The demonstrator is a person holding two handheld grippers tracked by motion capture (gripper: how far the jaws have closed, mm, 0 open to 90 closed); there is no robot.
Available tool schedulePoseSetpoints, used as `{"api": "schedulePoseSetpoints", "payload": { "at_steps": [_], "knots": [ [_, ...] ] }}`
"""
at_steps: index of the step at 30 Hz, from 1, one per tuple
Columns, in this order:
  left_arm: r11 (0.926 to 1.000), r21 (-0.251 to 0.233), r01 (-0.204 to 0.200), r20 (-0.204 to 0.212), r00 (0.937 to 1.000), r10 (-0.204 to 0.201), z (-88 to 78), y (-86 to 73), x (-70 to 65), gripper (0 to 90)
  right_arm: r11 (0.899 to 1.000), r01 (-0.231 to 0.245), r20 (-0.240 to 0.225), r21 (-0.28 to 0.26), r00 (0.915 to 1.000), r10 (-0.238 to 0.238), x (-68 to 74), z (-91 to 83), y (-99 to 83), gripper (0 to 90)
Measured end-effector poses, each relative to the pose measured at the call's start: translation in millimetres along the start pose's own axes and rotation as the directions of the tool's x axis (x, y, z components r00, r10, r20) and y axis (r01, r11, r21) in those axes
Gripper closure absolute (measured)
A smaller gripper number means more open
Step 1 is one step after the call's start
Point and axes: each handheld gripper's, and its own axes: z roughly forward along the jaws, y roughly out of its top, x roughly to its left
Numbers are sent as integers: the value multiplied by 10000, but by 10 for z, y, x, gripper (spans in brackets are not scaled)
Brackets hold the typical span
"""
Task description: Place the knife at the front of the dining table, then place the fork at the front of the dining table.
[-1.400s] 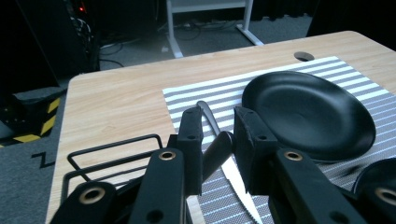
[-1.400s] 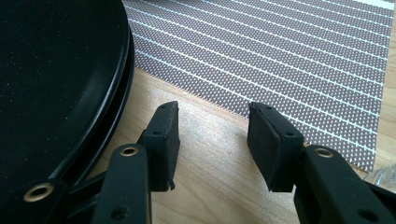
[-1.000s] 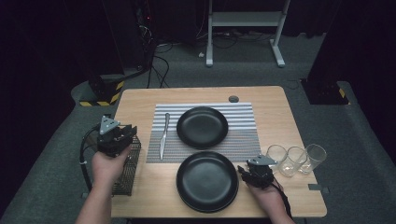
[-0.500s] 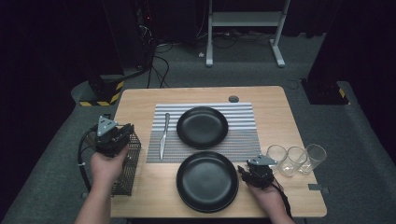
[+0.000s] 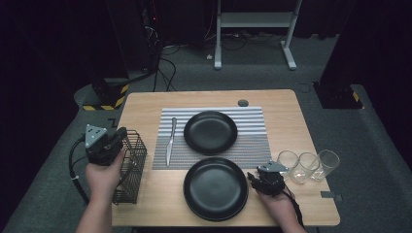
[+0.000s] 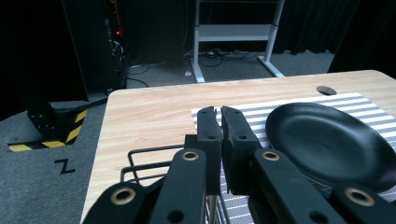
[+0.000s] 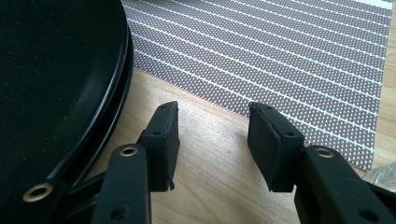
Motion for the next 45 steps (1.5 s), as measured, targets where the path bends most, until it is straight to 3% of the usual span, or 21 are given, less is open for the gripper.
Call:
{"api": "schedulePoseSetpoints", "payload": {
  "at_steps": [3, 9, 13, 18, 24, 29, 37, 45],
  "knots": [
    [9998, 123, -164, 4, 9999, 164, 19, -6, -18, 859, 10000, 0, 13, 11, 10000, 0, 3, -1, -1, 533],
    [9951, 844, -505, 2, 9987, 506, 124, -48, -48, 845, 10000, 19, 12, 14, 10000, -19, 4, -2, -2, 533],
    [9955, 819, -482, -66, 9988, 489, 127, -47, -49, 849, 10000, -10, -5, -9, 10000, 10, 0, -5, -4, 533],
    [9984, 338, -452, -294, 9985, 462, 55, -33, -66, 860, 10000, -1, 3, 9, 10000, 1, 1, -3, -3, 534],
    [9997, -234, -39, -221, 9997, 34, -24, -31, -23, 859, 10000, -2, 24, 13, 10000, 2, 3, -3, -2, 533],
    [9987, -497, -60, -211, 9998, 50, -57, -15, -39, 860, 10000, -27, 25, 20, 10000, 27, 4, -3, -2, 533],
    [9908, -1348, -127, -425, 9991, 71, -168, 21, -84, 861, 10000, -53, 32, 19, 10000, 53, 2, -3, -2, 530],
    [9862, -1641, -202, -641, 9979, 98, -195, 38, -78, 862, 10000, -48, 30, 14, 10000, 48, -2, -1, 0, 530]
  ]
}}
